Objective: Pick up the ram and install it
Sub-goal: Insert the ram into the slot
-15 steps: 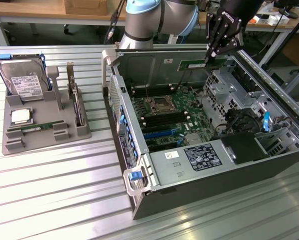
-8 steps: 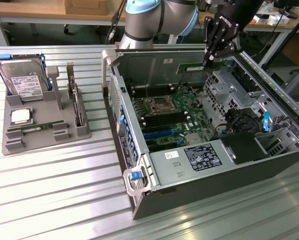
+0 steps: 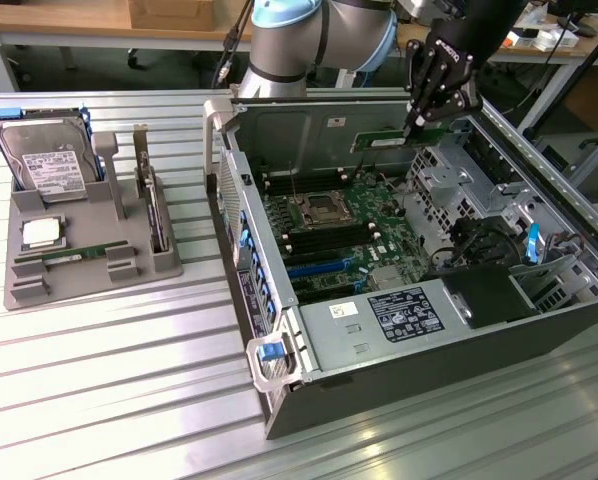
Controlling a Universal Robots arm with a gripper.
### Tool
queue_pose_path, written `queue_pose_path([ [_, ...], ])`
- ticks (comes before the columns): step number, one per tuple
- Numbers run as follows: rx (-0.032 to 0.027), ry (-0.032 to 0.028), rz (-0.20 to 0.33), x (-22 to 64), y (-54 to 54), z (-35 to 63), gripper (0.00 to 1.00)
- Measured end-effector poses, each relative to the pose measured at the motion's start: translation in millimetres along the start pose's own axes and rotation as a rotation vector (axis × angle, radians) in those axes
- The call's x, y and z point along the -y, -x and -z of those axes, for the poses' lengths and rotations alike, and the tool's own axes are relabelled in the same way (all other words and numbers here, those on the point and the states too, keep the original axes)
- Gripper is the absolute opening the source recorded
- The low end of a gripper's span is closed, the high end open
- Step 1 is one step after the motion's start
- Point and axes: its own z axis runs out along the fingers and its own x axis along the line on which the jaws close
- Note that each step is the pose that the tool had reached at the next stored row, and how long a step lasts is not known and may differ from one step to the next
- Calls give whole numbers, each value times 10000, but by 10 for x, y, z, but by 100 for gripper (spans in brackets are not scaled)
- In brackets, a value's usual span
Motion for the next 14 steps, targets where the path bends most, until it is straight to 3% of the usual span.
queue_pose_path([
  [14, 0, 0, 0, 4, -6, -111, 13],
])
